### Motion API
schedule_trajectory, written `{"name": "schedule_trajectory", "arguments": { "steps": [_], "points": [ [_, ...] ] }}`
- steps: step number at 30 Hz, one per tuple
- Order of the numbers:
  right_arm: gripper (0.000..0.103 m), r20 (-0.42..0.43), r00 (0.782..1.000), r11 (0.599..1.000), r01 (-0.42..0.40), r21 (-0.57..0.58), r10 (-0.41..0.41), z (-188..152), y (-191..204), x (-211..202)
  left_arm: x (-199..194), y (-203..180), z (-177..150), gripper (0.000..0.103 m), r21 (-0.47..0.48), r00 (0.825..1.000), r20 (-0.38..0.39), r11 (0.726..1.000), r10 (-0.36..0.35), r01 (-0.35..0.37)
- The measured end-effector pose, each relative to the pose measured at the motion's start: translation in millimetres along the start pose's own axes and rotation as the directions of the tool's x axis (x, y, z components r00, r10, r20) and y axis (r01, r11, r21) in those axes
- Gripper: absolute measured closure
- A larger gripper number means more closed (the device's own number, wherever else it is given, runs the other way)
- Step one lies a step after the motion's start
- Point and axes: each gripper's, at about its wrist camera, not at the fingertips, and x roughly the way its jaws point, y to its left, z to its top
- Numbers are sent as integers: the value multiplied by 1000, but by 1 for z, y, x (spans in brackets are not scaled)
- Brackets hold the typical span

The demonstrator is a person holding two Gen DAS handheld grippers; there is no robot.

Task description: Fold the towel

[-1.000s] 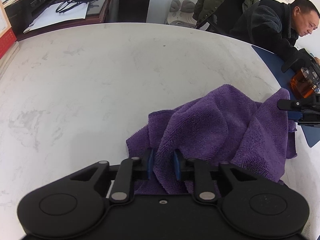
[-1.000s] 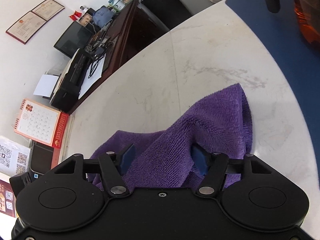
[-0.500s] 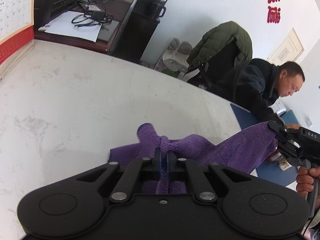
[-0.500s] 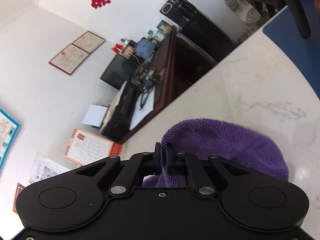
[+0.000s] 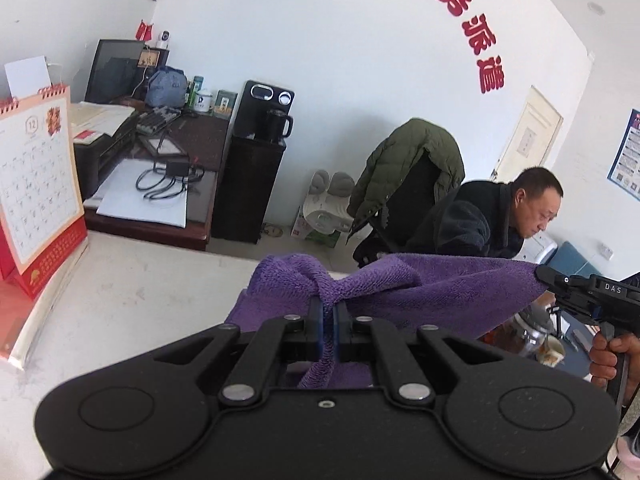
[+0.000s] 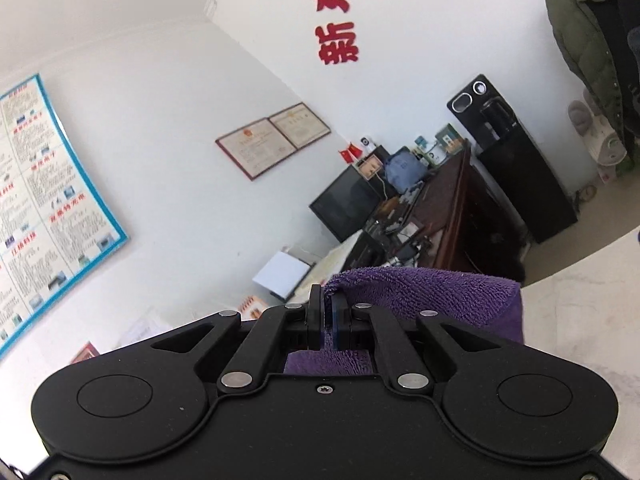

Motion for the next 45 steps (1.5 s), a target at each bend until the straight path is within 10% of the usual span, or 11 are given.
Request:
{"name": "schedule_trajectory", "arguments": {
  "steps": [4,7,10,18,31,45],
  "points": [
    [100,-154,977,989,150,3,-147,-59,-19,-23,21,2,-78,97,-46,961,-273,997,40,-54],
    [100,-315,909,954,298,32,-274,-104,-44,-35,30,3,-123,96,-82,912,-409,993,42,-83],
    [97,-416,832,911,413,25,-366,-139,-54,-52,28,-1,-146,96,-117,884,-468,992,-4,-57],
    [66,-410,749,852,490,-185,-520,-124,-30,-70,13,-3,-153,88,-88,867,-498,995,-1,-50],
    [46,-354,795,854,365,-370,-493,-126,12,-2,80,10,-75,87,28,927,-349,990,137,-136],
    [33,-421,755,836,301,-460,-503,-149,2,72,216,9,-49,79,177,858,-471,975,205,-136]
  ]
}}
